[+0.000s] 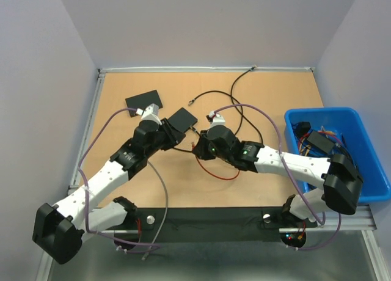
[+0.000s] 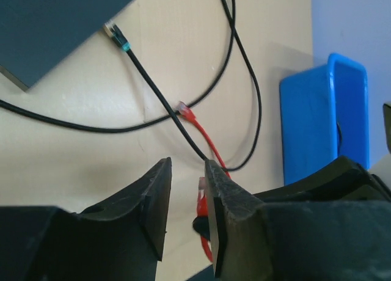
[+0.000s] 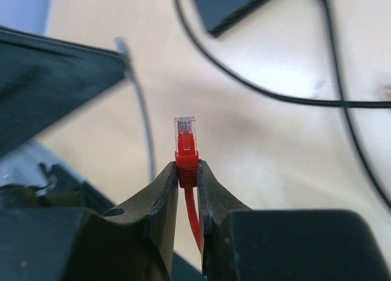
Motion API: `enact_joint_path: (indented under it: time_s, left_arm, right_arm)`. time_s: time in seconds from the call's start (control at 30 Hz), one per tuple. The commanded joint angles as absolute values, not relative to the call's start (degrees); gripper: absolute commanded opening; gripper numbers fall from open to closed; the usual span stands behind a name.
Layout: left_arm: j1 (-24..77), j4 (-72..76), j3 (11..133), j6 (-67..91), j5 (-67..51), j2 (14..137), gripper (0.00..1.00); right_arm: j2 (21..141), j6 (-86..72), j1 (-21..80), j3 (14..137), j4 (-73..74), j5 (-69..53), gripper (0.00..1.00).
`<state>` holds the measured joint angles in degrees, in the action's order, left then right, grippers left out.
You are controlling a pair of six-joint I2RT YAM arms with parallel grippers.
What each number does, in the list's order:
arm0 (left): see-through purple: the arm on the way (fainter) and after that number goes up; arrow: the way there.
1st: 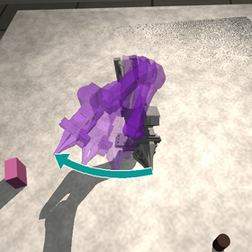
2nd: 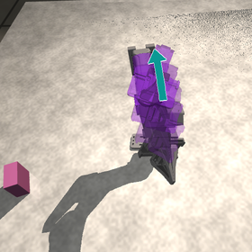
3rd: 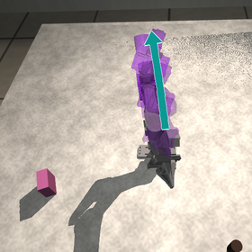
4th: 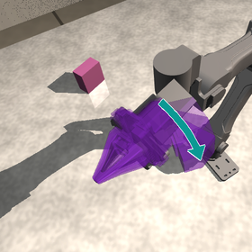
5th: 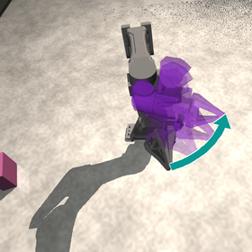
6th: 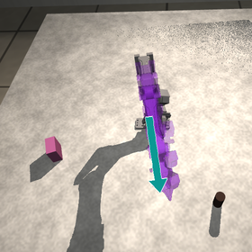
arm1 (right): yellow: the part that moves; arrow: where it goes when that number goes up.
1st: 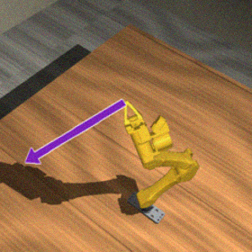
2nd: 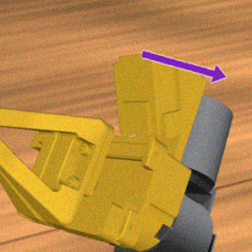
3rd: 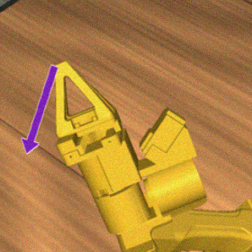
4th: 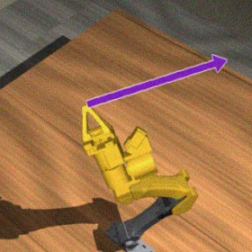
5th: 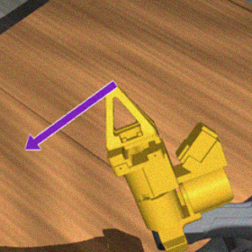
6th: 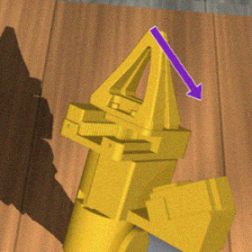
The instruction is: Insert the plug into the switch port
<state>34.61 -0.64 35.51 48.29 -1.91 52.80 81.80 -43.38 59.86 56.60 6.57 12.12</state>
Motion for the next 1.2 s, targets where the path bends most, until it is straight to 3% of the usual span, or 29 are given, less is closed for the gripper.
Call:
enact_joint_path:
  time_s: [0.0, 0.27, 0.5, 0.73, 1.17]
  left_arm:
    - [32.18, -5.88, 43.49, 40.62, 4.22, 57.73, 0.43]
    - [22.42, -0.71, 48.34, 31.30, -2.98, 68.46, 0.46]
    - [15.30, 6.58, 51.50, 25.67, -10.89, 81.91, 0.51]
    - [13.36, 13.36, 53.16, 23.12, -12.66, 88.76, 0.69]
    - [7.74, 21.52, 56.25, 23.02, -20.73, 100.36, 0.66]
  right_arm:
    - [79.72, -39.30, 55.47, 54.49, 6.68, 11.78, 0.03]
    - [84.63, -31.22, 51.51, 56.68, 6.77, 9.32, 0.03]
    - [95.69, -24.18, 50.89, 63.80, 6.86, 6.68, 0.02]
    - [101.86, -18.99, 49.84, 68.37, 6.86, 5.90, 0.01]
    - [111.88, -12.13, 47.55, 76.11, 7.03, 2.90, 0.00]
